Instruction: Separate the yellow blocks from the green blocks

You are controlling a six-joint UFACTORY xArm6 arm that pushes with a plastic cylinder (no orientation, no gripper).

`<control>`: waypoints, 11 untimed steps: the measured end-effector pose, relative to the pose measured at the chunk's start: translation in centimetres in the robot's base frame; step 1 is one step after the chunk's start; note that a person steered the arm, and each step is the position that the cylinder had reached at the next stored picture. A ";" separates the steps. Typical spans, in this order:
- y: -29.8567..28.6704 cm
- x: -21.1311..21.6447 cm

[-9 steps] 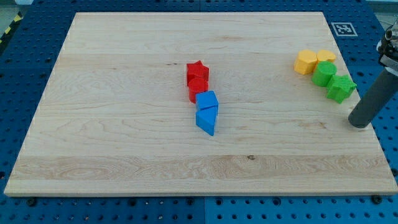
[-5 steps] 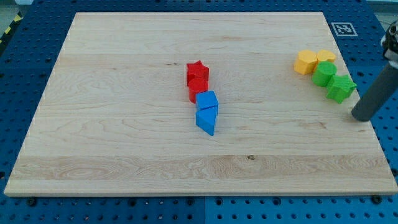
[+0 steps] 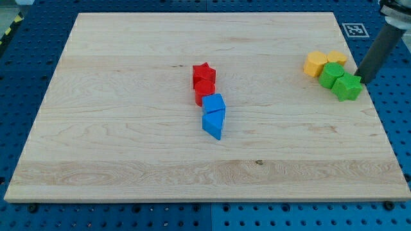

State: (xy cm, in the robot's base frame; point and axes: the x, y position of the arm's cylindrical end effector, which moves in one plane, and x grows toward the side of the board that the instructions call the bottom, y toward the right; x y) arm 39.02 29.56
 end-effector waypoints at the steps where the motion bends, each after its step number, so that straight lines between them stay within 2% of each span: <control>1: 0.0 -1.5; 4: -0.4 -1.9; 11: -7.0 -2.9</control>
State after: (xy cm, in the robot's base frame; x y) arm 36.12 22.59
